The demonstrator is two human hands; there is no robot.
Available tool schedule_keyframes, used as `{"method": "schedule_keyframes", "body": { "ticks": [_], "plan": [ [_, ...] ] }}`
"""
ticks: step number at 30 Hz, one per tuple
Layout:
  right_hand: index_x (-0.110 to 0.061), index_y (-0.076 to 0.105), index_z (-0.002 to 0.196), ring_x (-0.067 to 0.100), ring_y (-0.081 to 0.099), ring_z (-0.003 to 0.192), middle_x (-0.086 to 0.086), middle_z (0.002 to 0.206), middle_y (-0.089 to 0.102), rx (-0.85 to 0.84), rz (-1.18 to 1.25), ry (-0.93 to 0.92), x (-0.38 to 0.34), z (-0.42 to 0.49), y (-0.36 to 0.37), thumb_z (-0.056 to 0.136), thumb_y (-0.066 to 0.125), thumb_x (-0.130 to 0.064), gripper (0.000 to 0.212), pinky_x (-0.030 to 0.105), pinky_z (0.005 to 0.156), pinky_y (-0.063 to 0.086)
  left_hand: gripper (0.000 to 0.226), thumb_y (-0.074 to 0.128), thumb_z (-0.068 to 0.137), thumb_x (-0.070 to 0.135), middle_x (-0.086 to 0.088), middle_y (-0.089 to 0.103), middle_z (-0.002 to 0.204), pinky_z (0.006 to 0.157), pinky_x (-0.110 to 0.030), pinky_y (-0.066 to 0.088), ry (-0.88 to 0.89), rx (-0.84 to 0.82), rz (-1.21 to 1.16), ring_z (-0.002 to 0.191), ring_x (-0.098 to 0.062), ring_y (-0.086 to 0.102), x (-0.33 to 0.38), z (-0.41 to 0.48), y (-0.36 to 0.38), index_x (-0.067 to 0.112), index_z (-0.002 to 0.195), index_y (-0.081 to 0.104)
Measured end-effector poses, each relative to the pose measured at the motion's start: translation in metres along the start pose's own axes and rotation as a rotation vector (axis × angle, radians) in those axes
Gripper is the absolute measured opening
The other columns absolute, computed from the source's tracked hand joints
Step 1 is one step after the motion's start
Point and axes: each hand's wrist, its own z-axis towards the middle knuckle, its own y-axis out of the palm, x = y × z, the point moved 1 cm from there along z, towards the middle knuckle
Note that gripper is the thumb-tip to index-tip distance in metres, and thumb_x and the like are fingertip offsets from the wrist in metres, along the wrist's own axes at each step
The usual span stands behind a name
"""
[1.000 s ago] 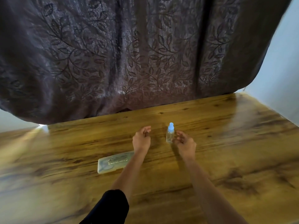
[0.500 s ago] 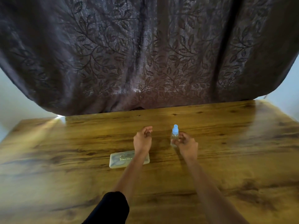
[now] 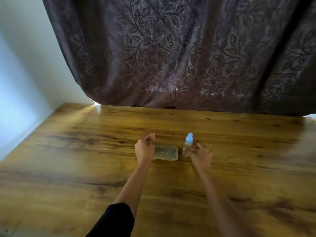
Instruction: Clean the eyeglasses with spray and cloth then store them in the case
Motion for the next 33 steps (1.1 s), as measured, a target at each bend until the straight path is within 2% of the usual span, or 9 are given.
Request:
{"method": "schedule_keyframes", "body": {
  "ticks": [2, 6, 15, 20, 26, 29, 33],
  "plan": [
    [-0.012, 0.058, 0.118, 0.010, 0.064, 0.085, 0.003, 0.100, 0.070, -0.007, 0.005, 0.001, 0.000, -0.004, 0.001, 0.073, 0.075, -0.026, 0.049, 0.028, 0.078, 0.054, 0.033, 0.046, 0.090, 0.000, 0.005, 0.070, 0.102, 0.082, -0.020, 0.046, 0.004, 0.011, -0.009, 0.094, -0.008, 0.062, -0.003, -0.005, -0.005, 0.019, 0.104, 0.068],
    [-0.011, 0.058, 0.120, 0.009, 0.062, 0.084, 0.005, 0.101, 0.070, -0.004, 0.002, 0.005, -0.002, -0.011, 0.002, 0.075, 0.074, -0.021, 0.049, 0.021, 0.073, 0.049, 0.032, 0.048, 0.088, -0.003, 0.004, 0.069, 0.102, 0.083, -0.019, 0.047, 0.018, 0.028, -0.014, 0.093, -0.007, 0.061, -0.007, -0.011, -0.011, 0.016, 0.104, 0.069],
    [-0.009, 0.058, 0.120, 0.015, 0.064, 0.096, 0.006, 0.108, 0.068, 0.016, 0.009, -0.001, -0.005, -0.017, 0.005, 0.074, 0.074, -0.016, 0.049, 0.021, 0.075, 0.047, 0.034, 0.046, 0.088, -0.005, 0.003, 0.069, 0.105, 0.078, -0.014, 0.044, -0.009, 0.029, -0.002, 0.091, -0.003, 0.058, -0.008, -0.015, -0.015, 0.015, 0.107, 0.067],
    [-0.009, 0.057, 0.121, 0.014, 0.063, 0.099, 0.005, 0.110, 0.067, 0.029, 0.014, -0.022, -0.006, -0.021, 0.006, 0.075, 0.073, -0.015, 0.049, 0.020, 0.076, 0.047, 0.033, 0.046, 0.089, -0.003, 0.002, 0.069, 0.105, 0.080, -0.017, 0.046, -0.019, 0.023, -0.013, 0.095, -0.007, 0.061, -0.009, -0.014, -0.014, 0.015, 0.106, 0.068],
    [-0.013, 0.050, 0.129, 0.016, 0.062, 0.100, 0.006, 0.117, 0.064, 0.015, -0.059, -0.020, -0.007, -0.019, 0.006, 0.075, 0.072, -0.009, 0.059, 0.019, 0.074, 0.046, 0.032, 0.046, 0.090, -0.002, 0.003, 0.069, 0.105, 0.082, -0.019, 0.047, -0.021, 0.026, -0.028, 0.093, -0.005, 0.060, -0.009, -0.012, -0.013, 0.015, 0.107, 0.067],
    [-0.015, 0.049, 0.129, 0.017, 0.062, 0.103, 0.007, 0.122, 0.061, 0.072, -0.065, -0.038, -0.009, -0.018, 0.003, 0.080, 0.064, 0.000, 0.053, 0.025, 0.080, 0.053, 0.032, 0.047, 0.090, -0.002, 0.004, 0.068, 0.103, 0.082, -0.018, 0.047, -0.011, 0.023, -0.036, 0.092, -0.005, 0.060, -0.008, -0.012, -0.013, 0.016, 0.107, 0.067],
    [-0.011, 0.054, 0.126, 0.010, 0.061, 0.096, 0.007, 0.116, 0.065, 0.155, 0.028, -0.151, -0.019, -0.016, -0.003, 0.089, 0.054, -0.006, 0.038, 0.015, 0.079, 0.046, 0.032, 0.047, 0.090, -0.001, 0.006, 0.067, 0.102, 0.079, -0.017, 0.045, 0.004, 0.015, -0.042, 0.092, -0.006, 0.060, -0.002, -0.010, -0.012, 0.018, 0.108, 0.066]
  ]
}}
